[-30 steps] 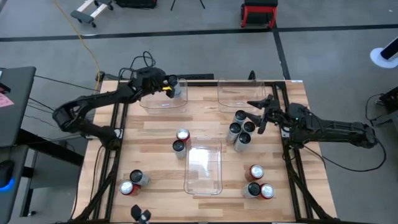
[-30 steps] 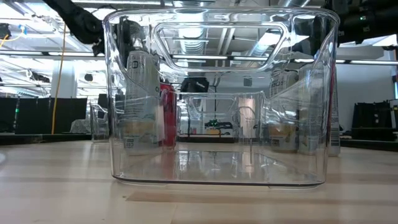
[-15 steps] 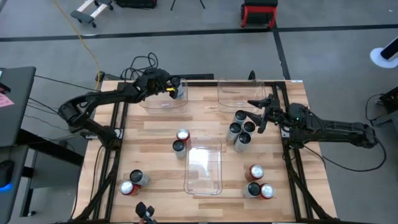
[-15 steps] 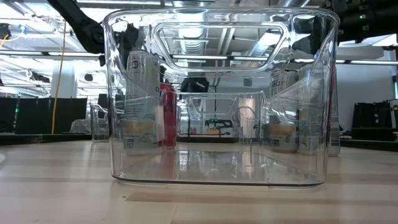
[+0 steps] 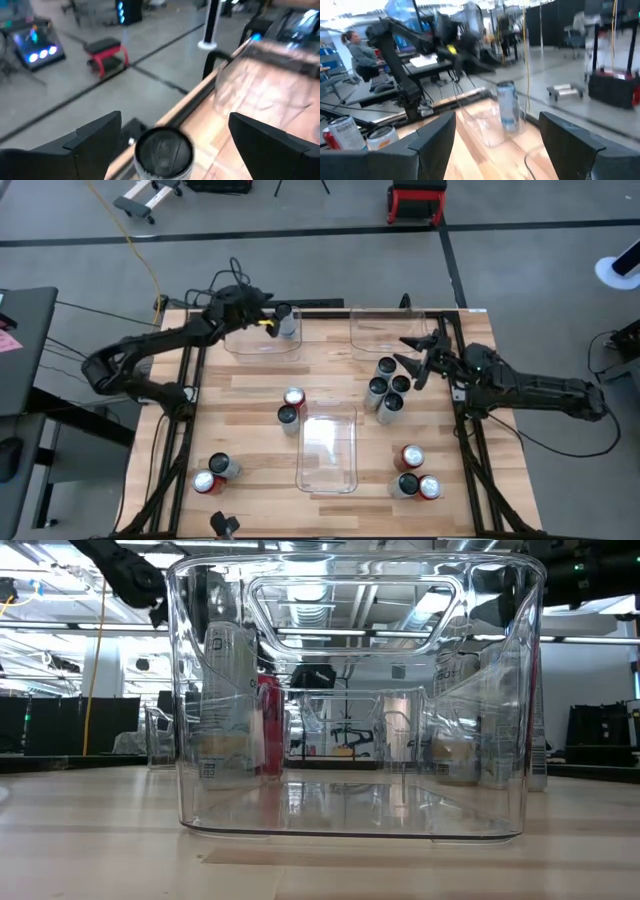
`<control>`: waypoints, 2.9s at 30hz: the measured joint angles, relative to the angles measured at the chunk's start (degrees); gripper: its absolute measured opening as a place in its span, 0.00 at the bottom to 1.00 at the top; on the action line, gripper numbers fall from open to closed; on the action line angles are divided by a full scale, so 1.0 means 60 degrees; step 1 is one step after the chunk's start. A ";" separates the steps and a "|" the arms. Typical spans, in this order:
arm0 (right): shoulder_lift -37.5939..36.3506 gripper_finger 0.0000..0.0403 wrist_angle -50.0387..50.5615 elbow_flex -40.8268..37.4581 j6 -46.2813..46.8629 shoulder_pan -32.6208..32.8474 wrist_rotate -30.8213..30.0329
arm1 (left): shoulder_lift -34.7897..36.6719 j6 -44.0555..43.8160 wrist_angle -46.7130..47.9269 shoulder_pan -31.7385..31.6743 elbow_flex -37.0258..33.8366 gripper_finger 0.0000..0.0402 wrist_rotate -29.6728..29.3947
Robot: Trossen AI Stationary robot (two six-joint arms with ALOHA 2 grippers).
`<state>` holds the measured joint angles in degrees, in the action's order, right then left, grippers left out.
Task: Sort soda cans
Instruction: Put the white-blue soda can into the top left transparent bin
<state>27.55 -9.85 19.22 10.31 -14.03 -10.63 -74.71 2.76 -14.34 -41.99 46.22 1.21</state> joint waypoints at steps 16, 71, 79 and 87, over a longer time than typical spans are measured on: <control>0.2858 0.76 0.8819 0.5014 0.1174 0.0117 0.0081 | 0.1212 0.0187 0.0746 0.1813 0.0011 0.91 0.2245; 0.4126 0.76 1.2621 0.5370 0.2513 0.3441 -0.1253 | 0.1212 0.0576 0.1653 0.2639 0.0007 0.91 0.1604; 0.4317 0.76 1.2126 0.5377 -0.0492 0.3945 -0.2185 | 0.1213 0.0605 0.1660 0.2958 0.0008 0.91 0.1240; 0.4820 0.78 1.1667 0.5395 -0.0497 0.3052 -0.0916 | 0.1215 0.0595 0.1708 0.3170 0.0008 0.91 0.1188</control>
<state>56.47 60.15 51.59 7.32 4.28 -16.13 -67.42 6.33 -4.09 -22.97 46.27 8.34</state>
